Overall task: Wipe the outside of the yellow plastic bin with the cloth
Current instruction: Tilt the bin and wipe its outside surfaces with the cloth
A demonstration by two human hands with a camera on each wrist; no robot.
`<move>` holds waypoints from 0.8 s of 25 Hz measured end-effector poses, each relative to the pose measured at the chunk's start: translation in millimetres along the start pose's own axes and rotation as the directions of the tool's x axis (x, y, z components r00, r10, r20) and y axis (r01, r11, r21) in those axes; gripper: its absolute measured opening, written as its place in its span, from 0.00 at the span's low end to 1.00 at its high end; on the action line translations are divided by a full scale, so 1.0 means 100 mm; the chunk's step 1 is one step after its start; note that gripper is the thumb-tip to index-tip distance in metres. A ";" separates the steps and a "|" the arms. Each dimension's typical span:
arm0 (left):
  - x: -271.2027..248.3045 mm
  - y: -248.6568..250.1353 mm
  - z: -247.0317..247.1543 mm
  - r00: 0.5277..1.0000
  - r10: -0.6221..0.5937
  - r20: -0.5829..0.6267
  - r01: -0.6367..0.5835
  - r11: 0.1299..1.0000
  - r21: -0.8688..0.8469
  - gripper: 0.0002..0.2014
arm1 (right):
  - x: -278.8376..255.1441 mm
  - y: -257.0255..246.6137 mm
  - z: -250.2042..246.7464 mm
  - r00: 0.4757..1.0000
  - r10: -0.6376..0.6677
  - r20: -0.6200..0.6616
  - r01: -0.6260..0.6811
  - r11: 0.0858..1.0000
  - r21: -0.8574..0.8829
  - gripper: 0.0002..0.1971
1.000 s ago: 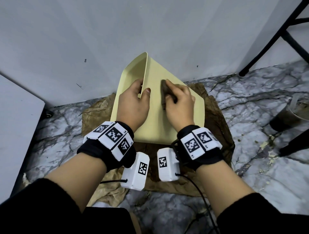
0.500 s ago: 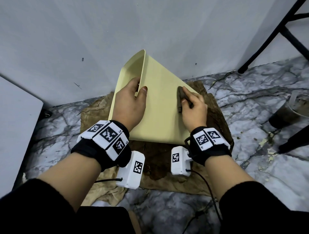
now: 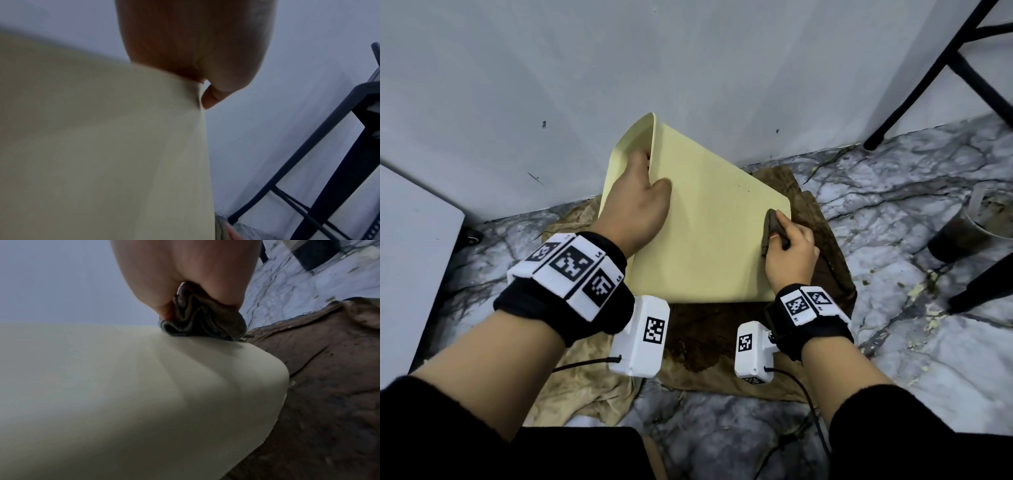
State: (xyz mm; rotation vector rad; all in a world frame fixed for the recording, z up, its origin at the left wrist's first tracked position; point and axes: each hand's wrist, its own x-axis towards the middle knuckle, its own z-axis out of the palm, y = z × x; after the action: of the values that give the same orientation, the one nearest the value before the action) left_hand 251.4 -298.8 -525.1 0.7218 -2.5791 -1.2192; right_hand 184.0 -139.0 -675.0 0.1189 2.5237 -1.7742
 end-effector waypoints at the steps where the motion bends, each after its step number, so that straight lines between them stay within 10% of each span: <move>1: -0.01 -0.01 0.01 0.999 0.007 -0.035 -0.008 1.000 -0.028 0.15 | -0.02 -0.03 0.02 1.000 -0.001 0.011 0.001 1.000 0.003 0.19; 8: -0.03 -0.03 0.07 0.989 0.098 -0.115 -0.118 0.975 -0.187 0.05 | -0.23 -0.61 0.25 0.980 -0.199 -0.026 0.200 0.973 0.114 0.19; 14: -0.12 -0.05 0.13 0.965 0.232 -0.124 -0.243 0.967 -0.079 0.11 | -0.38 -1.10 0.36 0.864 -0.497 -0.085 0.504 0.846 0.174 0.19; 20: -0.10 -0.07 0.12 0.972 0.210 -0.106 -0.218 0.973 -0.071 0.12 | -0.19 -0.93 0.29 0.905 -0.419 -0.074 0.426 0.888 0.173 0.19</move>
State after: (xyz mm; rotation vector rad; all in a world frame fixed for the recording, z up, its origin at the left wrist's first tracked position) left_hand 257.9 -289.8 -537.8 0.4605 -2.4375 -1.1829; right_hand 194.6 -198.3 -595.5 -0.4342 2.5457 -2.1719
